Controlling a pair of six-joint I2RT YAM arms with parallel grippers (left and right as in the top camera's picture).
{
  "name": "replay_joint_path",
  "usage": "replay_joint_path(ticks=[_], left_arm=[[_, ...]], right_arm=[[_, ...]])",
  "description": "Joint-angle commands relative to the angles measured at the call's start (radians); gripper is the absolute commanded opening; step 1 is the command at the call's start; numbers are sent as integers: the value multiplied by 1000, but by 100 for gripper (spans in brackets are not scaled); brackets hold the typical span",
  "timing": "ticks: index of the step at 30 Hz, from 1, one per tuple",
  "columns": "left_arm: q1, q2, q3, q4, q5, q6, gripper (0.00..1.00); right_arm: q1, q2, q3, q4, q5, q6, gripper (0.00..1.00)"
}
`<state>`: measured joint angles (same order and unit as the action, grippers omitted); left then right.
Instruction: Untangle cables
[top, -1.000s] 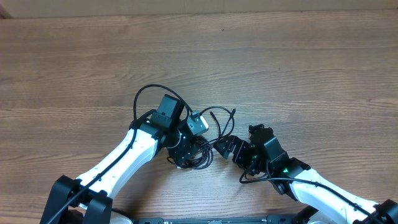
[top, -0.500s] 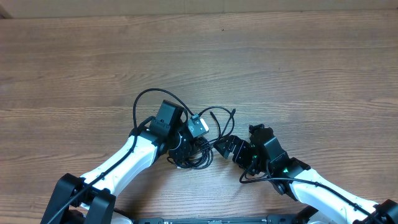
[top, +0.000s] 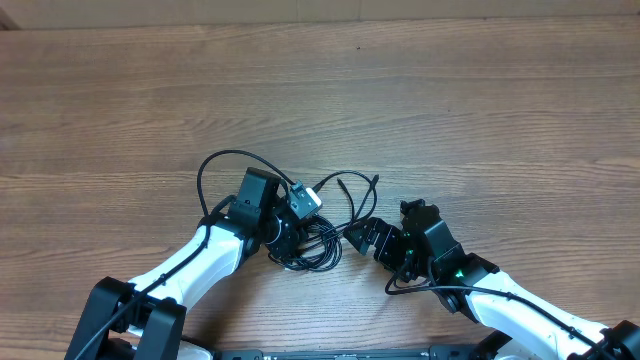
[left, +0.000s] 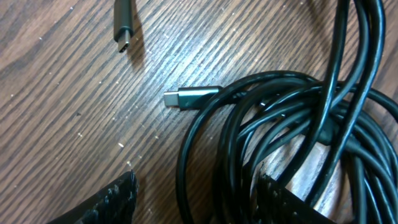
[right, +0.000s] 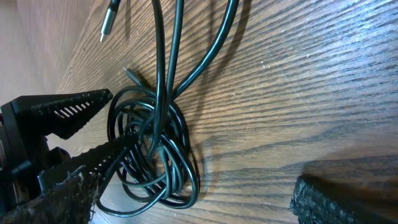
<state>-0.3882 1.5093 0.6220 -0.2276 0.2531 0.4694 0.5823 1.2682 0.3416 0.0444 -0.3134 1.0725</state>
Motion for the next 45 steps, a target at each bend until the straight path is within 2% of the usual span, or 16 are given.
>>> replay_joint_path(ticks=[1,4,7,11,16,19,20,23,24,29,33,34,37,38,40,45], left_arm=[[2,7,-10,4,68,-29,61],[2,7,-11,0,88,-29,55],[2,7,-12,-8,88,-51,39],[2,7,-24,-7,89,-111,31],[2,7,-62,-3,88,-111,46],[2,7,-64,-3,86,-111,47],[2,7,-64,1,79,-111,42],[2,7,-64,7,77,-118,5],[2,7,-64,15,77,-156,4],[3,7,-61,106,6,-536,4],[3,7,-14,111,-16,-758,4],[3,7,7,112,-17,-861,4],[3,7,32,112,-17,-1009,4],[2,7,34,112,-17,-1099,4],[1,7,34,103,-16,-1173,4],[1,7,34,73,-16,-1183,4]], right_arm=[[-6,0,-2,6,10,-4,100],[-6,0,-2,6,10,-4,100],[-6,0,-2,5,10,-4,100],[-6,0,-2,6,10,-4,100],[-6,0,-2,10,9,0,100],[-6,0,-2,10,10,0,100],[-6,0,-2,10,9,0,100],[-6,0,-2,10,9,-1,100],[-6,0,-2,10,6,-1,100],[-6,0,-2,10,-21,-9,100],[-7,-1,2,67,-90,-121,79],[-7,-3,12,103,-163,-148,79],[-7,-4,39,134,-259,-147,79],[-6,-4,48,151,-287,-146,79],[-5,-4,51,170,-290,-146,78],[-5,3,52,184,-81,-185,63]])
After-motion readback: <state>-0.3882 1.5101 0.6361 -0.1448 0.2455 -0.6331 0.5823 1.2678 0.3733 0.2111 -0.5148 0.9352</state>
